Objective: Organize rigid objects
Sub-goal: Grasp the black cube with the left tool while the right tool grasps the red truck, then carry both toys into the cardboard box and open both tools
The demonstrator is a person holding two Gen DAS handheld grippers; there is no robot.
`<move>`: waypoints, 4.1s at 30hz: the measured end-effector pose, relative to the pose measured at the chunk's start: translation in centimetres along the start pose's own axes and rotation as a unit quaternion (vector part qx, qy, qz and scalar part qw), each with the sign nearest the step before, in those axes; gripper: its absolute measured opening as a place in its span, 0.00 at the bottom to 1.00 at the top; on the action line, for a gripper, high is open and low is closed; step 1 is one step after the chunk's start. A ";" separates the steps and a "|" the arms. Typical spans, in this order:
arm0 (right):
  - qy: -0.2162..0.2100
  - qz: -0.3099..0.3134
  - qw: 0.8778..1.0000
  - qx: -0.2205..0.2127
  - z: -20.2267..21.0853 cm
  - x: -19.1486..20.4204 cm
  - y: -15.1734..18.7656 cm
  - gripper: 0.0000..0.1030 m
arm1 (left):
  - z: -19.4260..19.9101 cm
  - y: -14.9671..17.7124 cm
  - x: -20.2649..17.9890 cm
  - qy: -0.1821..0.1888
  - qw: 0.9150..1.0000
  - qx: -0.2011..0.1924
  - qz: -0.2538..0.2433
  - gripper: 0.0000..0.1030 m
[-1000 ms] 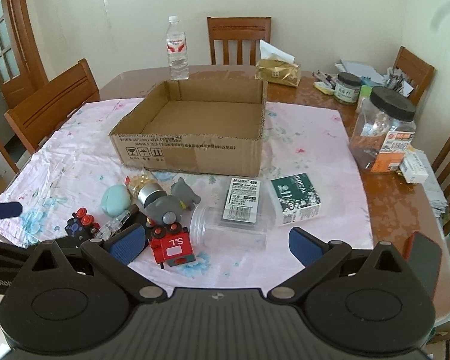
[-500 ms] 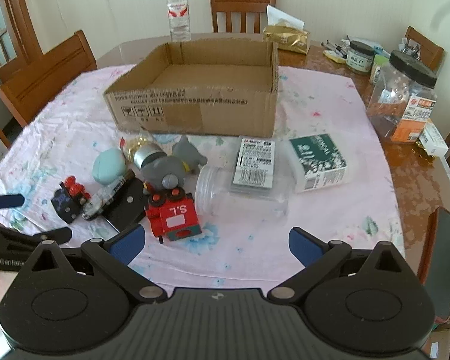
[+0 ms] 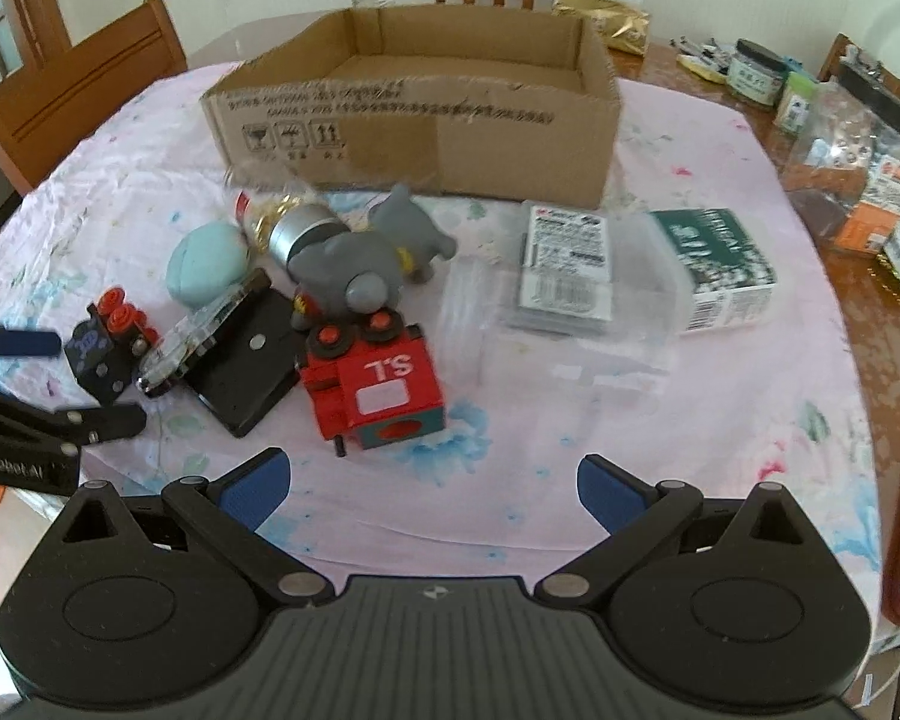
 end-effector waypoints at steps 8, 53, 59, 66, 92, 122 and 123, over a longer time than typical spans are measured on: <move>0.010 0.027 1.000 -0.004 -1.4 1.1 0.6 1.00 | -0.3 -0.2 0.6 0.018 0.999 -0.014 -0.027 1.00; -0.021 0.067 0.997 -0.039 -1.0 3.6 -1.8 0.54 | 1.3 -0.5 1.7 0.030 0.998 -0.018 -0.043 0.50; -0.008 0.061 0.998 -0.029 -0.6 3.6 -1.2 0.54 | 1.4 -0.5 1.7 0.030 0.998 -0.017 -0.044 0.50; -0.006 0.051 0.998 -0.023 -0.7 3.3 -0.7 0.55 | 1.2 -0.4 1.8 0.032 0.998 -0.021 -0.047 0.52; 0.004 0.057 0.998 -0.025 4.0 2.5 -5.1 0.54 | 5.5 -5.5 2.7 0.081 0.990 0.003 -0.119 0.49; -0.032 0.070 0.993 -0.095 -0.5 -6.1 -19.5 0.54 | -7.9 -27.5 0.9 0.004 0.993 -0.058 -0.098 0.55; -0.031 0.070 0.993 -0.093 -0.7 -6.3 -19.7 0.54 | -8.1 -27.8 1.1 0.000 0.994 -0.063 -0.094 0.61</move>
Point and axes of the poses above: each gripper's, at about its wrist camera, not at the fingertips, and z roughly against the way its jaws point, x to its left, y to its underside, the point moved 1 cm from there along -z, roughly the way its jaws point, and after that the axes turned 8 degrees about y, right-handed, at the moved point
